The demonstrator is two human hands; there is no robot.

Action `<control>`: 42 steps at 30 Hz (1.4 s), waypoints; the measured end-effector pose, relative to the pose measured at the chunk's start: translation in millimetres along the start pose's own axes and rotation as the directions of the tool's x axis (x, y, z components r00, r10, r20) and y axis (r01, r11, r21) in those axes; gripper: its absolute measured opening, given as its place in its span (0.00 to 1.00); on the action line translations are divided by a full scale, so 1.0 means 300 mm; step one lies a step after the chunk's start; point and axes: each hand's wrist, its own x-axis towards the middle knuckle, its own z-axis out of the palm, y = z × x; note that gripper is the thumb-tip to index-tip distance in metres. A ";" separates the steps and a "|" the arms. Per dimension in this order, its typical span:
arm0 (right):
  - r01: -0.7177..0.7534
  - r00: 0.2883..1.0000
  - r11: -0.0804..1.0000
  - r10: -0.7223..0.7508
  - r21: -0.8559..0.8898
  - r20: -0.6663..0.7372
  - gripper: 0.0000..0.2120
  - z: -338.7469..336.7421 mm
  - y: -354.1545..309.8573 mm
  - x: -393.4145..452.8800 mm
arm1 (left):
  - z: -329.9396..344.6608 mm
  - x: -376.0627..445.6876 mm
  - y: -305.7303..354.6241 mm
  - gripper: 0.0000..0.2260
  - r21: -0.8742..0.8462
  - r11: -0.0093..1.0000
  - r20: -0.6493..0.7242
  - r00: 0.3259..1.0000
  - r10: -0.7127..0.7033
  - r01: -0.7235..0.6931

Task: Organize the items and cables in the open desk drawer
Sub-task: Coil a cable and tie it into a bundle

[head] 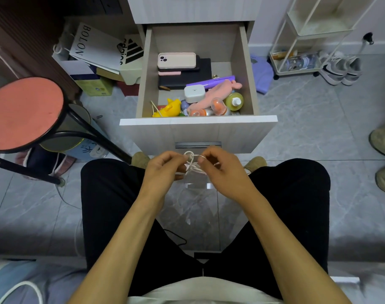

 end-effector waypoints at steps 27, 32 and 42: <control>-0.303 0.932 0.748 0.360 0.591 0.023 0.08 0.030 -0.019 -0.014 | -0.026 -0.020 -0.030 0.04 -0.114 0.986 -0.033 0.992 0.120 -0.123; -0.259 0.950 0.750 0.310 0.608 0.022 0.08 0.020 -0.024 -0.012 | -0.035 -0.027 -0.032 0.03 -0.092 0.994 0.030 0.998 0.064 -0.061; -0.201 0.977 0.855 0.207 0.477 0.041 0.11 0.022 0.002 -0.027 | -0.038 -0.019 -0.036 0.04 0.217 0.967 0.173 0.980 0.097 -0.134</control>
